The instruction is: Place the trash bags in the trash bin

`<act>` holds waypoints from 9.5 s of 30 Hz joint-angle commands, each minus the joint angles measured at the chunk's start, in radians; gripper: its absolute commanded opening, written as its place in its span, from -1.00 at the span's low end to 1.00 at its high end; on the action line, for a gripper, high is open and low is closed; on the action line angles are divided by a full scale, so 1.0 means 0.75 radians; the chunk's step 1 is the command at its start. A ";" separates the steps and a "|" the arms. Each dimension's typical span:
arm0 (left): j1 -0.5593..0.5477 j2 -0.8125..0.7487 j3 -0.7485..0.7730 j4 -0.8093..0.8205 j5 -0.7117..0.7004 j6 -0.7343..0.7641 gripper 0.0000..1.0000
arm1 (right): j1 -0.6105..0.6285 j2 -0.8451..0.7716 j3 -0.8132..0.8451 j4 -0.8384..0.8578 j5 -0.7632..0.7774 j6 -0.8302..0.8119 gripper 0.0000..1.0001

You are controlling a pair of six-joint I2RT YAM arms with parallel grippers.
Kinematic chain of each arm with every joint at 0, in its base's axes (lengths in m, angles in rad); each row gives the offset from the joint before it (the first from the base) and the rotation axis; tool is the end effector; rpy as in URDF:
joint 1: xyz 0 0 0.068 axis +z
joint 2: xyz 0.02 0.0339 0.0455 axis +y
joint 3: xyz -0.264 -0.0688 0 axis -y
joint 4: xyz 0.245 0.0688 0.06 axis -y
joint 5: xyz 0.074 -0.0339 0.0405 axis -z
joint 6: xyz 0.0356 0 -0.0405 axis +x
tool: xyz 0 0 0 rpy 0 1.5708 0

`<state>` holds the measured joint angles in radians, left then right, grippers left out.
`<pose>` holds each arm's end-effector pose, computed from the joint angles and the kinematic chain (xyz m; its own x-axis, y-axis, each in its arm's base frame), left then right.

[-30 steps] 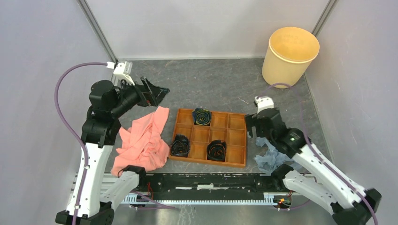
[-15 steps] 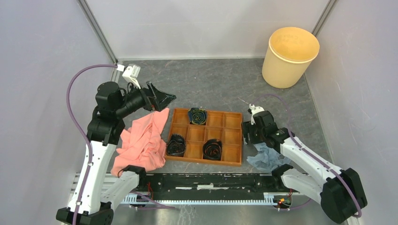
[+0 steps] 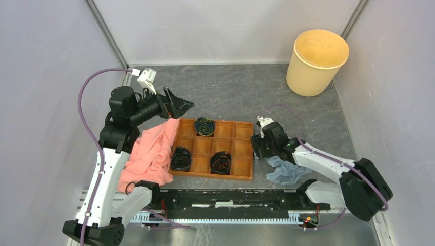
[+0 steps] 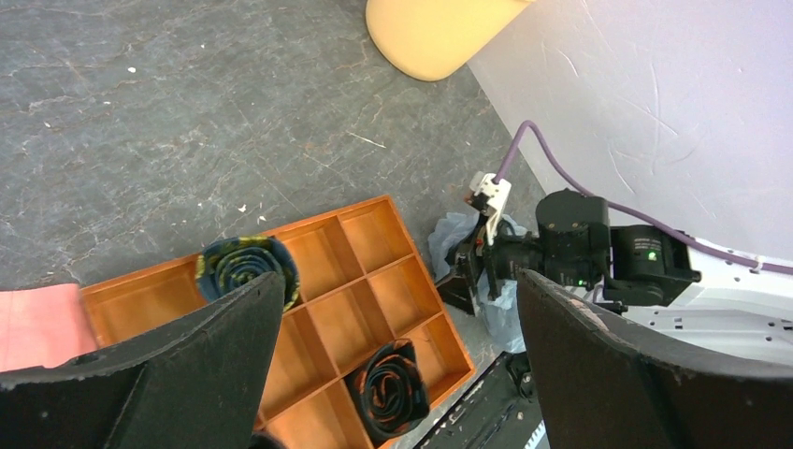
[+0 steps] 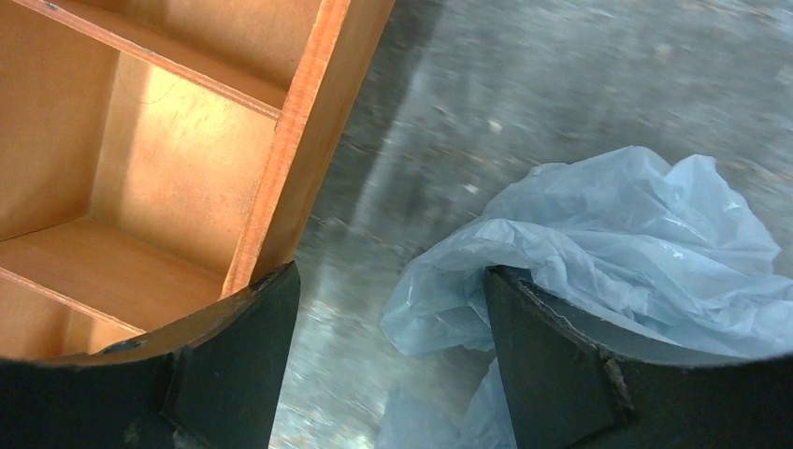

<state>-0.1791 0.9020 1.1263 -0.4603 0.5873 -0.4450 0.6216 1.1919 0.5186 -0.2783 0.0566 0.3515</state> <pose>0.1762 -0.0519 0.4094 -0.4997 -0.2737 -0.8218 0.5133 0.6707 -0.5355 0.1759 0.1235 0.1637 -0.8125 -0.1592 -0.5608 -0.2929 0.9432 0.1566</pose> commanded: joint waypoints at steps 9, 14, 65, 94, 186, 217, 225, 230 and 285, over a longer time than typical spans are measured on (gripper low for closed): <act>-0.003 -0.033 0.012 0.031 0.036 -0.050 1.00 | 0.111 0.136 0.330 -0.054 0.131 -0.199 0.66; -0.003 -0.018 0.006 0.038 0.038 -0.053 1.00 | 0.111 -0.070 0.374 -0.362 0.170 -0.334 0.70; -0.877 0.720 0.104 0.323 -0.460 -0.045 -0.96 | -0.063 -0.747 0.276 -0.286 0.404 -0.195 0.90; -0.606 0.414 0.039 0.385 -0.206 -0.345 -0.96 | -0.050 -0.335 0.338 0.112 -0.535 -0.303 0.96; -0.495 -0.132 -0.501 0.554 -0.598 0.092 -0.96 | -0.578 -0.052 -0.328 0.741 -0.846 0.655 0.83; -0.496 -0.169 -0.563 0.571 -0.569 0.039 -0.96 | -0.296 0.202 -0.355 1.165 -0.516 1.054 0.43; -0.496 -0.171 -0.535 0.469 -0.592 0.009 -0.90 | -0.345 0.023 -0.339 1.211 -0.393 0.803 -0.99; -0.495 -0.034 -0.403 0.357 -0.541 0.008 -0.82 | -0.421 -0.315 -0.167 0.844 -0.243 0.336 -1.00; -0.415 0.584 0.136 0.219 -0.742 -0.064 -0.96 | -0.397 -0.317 0.444 0.424 0.066 -0.179 -0.99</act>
<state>-0.5312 1.0019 1.4853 0.1200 0.1188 -0.4892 0.3252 0.7147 1.1416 0.3752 -0.0185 0.2039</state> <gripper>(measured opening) 0.034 0.010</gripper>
